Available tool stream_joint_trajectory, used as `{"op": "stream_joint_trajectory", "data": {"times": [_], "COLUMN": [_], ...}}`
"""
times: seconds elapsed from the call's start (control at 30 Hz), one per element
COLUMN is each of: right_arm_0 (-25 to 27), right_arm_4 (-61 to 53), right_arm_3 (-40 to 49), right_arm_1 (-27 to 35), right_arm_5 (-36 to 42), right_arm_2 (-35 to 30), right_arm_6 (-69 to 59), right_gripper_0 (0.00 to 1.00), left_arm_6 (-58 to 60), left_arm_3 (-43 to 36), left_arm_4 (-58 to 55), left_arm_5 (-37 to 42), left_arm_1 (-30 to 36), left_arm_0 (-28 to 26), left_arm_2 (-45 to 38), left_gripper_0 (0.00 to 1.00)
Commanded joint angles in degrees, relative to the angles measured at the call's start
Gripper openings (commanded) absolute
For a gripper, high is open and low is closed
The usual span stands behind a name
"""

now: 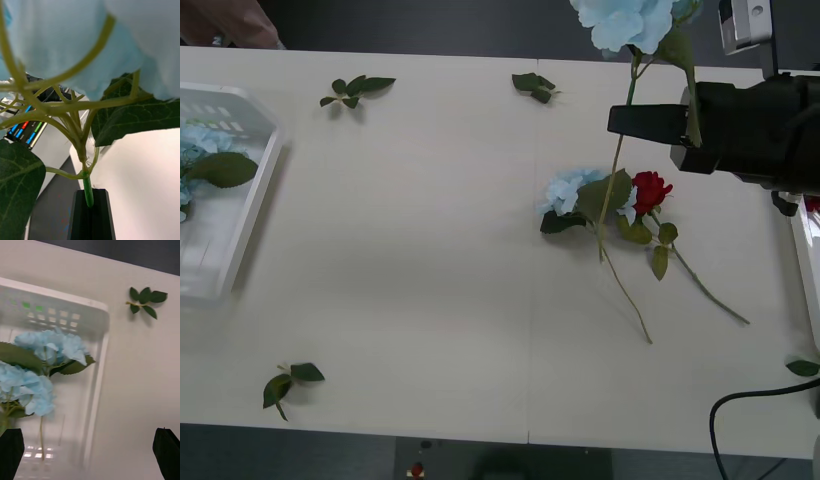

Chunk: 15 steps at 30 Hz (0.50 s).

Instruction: Put the red flowers into the right box and the blue flowers into the left box

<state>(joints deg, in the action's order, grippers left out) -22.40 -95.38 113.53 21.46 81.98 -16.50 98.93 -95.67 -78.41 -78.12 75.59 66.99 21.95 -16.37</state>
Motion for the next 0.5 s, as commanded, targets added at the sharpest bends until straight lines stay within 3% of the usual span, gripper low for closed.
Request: {"op": "stream_joint_trajectory", "data": {"times": [0.03, 0.5], "right_arm_0": [-2.1, -5.6], "right_arm_4": [-2.9, -1.9], "right_arm_3": [-0.7, -0.8], "right_arm_1": [0.1, 0.1], "right_arm_5": [-2.3, -11.0], "right_arm_2": [2.4, 10.3], "right_arm_6": [-5.0, -15.0], "right_gripper_0": [0.00, 0.00], "left_arm_6": [-0.9, 1.7], "left_arm_3": [-1.4, -27.4], "left_arm_4": [-10.2, -12.0], "left_arm_5": [-0.9, -4.1], "left_arm_1": [-1.8, -14.3], "left_arm_0": [0.5, -4.7], "left_arm_2": [-0.3, -0.3], "left_gripper_0": [1.00, 1.00]}}
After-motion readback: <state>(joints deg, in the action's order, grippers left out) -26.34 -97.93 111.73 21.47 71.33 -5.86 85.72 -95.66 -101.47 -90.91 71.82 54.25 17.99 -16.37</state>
